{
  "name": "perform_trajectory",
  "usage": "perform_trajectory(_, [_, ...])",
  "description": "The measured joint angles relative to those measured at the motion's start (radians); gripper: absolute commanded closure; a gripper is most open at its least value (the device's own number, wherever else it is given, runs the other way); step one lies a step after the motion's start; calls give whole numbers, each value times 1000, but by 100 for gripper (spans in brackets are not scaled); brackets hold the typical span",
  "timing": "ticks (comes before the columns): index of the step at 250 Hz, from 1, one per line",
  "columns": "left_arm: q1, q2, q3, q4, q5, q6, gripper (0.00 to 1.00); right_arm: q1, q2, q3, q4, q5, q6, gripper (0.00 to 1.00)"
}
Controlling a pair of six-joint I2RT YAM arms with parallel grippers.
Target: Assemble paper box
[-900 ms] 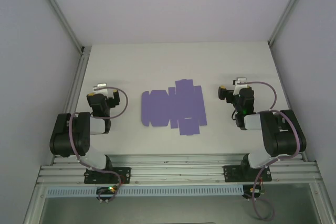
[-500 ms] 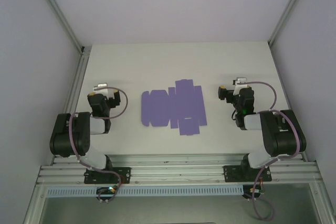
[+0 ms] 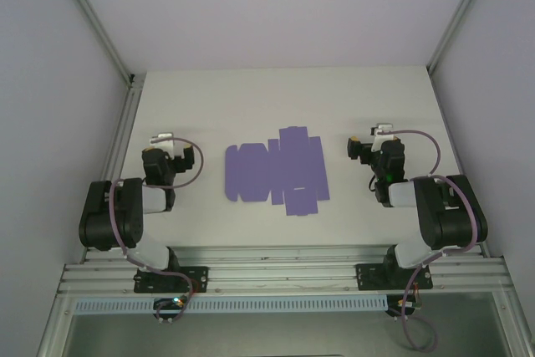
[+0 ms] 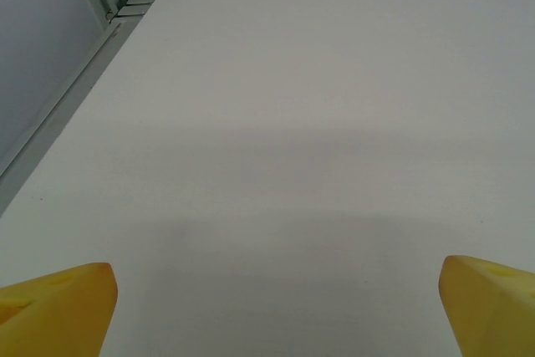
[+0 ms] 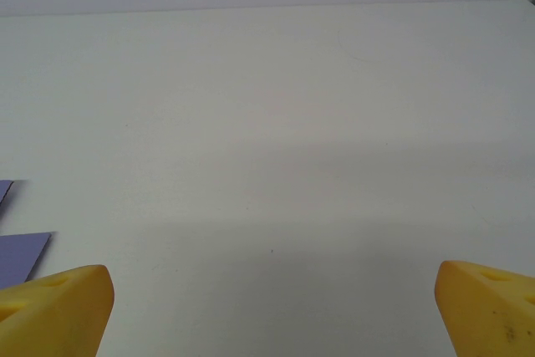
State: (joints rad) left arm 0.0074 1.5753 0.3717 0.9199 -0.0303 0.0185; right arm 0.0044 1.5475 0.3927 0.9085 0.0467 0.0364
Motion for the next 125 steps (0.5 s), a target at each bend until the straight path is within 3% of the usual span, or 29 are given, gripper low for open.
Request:
perform_trajectory(37, [-1,-83,0,-79,-19,0,0,3,-47,3,-72,0,-1,0])
perform_trajectory(78, [-12,-357,74,-343,-15,-113,0,66,-219,167,-422,48,46,0])
perform_trajectory(102, [-37,-446,95,-393,42,-258,0,115,-278,312,-622,60,154,11])
perform_trajectory(125, [-94,-427,120,-484,127,-372,0,187,-293,387,-760,26,251,21])
